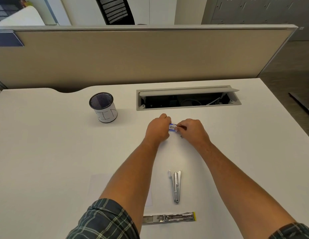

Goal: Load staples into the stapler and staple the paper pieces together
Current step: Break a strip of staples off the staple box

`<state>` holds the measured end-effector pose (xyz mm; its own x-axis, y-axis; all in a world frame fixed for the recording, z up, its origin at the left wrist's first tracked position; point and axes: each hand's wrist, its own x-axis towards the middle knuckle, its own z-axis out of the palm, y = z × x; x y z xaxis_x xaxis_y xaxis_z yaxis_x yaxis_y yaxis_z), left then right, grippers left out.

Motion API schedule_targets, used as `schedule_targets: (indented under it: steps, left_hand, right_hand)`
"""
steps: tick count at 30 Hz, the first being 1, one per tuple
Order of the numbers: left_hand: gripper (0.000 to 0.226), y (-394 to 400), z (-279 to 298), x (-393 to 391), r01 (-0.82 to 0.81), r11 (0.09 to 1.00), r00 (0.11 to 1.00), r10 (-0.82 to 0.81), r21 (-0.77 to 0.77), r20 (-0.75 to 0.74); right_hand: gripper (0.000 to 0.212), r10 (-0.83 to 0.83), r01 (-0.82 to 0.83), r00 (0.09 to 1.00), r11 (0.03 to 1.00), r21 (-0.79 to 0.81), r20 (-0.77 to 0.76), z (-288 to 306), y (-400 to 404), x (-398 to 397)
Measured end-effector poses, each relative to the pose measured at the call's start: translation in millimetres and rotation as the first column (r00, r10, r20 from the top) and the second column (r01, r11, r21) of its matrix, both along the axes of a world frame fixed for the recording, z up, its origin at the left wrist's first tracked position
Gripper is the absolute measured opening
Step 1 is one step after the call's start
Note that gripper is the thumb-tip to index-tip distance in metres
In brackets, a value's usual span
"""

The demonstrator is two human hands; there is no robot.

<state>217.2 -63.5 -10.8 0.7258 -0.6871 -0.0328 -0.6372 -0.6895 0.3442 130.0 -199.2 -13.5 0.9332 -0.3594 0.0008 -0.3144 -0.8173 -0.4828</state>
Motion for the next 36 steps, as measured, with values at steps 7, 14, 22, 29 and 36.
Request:
schedule_targets:
  steps: [7,14,22,29,36]
  left_hand:
    - [0.04,-0.7,-0.6,0.5,0.002,1.0,1.0,-0.002,0.006,-0.006]
    - [0.039,-1.3,-1.7,0.2,-0.008,1.0,1.0,0.008,0.005,-0.004]
    - [0.039,-1.6,-2.2,0.5,-0.006,1.0,1.0,0.006,0.007,-0.002]
    - [0.042,-0.6,-3.2,1.7,0.007,1.0,1.0,-0.007,0.011,-0.003]
    - [0.042,1.0,-6.7,3.3,0.013,1.0,0.999,-0.012,-0.02,0.037]
  right_hand:
    - [0.027,0.076,-0.076,0.997,0.997,-0.031,0.011,0.9,-8.3,-6.9]
    - [0.024,0.04,-0.04,0.998,0.999,0.006,0.049,-0.2,-4.5,-3.6]
    - [0.025,-0.086,0.072,0.994,0.981,0.18,0.069,-0.3,-5.3,-5.3]
    - [0.024,-0.216,0.199,0.976,0.941,0.275,0.035,-4.2,-12.7,-12.9]
    - [0.024,-0.213,0.2,0.977,0.93,0.308,0.009,-5.2,-5.7,-6.0]
